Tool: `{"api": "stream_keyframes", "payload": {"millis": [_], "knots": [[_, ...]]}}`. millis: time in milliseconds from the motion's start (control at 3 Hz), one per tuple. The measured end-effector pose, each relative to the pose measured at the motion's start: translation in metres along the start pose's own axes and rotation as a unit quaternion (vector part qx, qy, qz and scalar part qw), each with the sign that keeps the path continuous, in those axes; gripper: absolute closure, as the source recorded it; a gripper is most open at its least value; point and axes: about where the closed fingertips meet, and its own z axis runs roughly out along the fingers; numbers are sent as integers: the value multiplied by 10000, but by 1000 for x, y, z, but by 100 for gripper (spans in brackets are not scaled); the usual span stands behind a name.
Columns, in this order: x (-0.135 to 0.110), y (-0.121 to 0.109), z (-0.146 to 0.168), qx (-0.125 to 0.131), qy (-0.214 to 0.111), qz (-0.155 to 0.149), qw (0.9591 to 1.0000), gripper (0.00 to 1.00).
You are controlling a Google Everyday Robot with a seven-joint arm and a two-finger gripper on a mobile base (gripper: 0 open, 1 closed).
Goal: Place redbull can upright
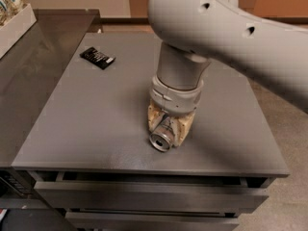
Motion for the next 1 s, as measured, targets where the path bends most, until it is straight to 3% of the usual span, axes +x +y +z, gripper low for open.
{"api": "stream_keyframes", "payload": {"millis": [333,667,1000], "knots": [[0,-3,-7,376,-177,73,9991,100],[5,-14,-29,1217,-495,396,9905,100],[7,-34,-56,1909,-663,721,9767,100]]}}
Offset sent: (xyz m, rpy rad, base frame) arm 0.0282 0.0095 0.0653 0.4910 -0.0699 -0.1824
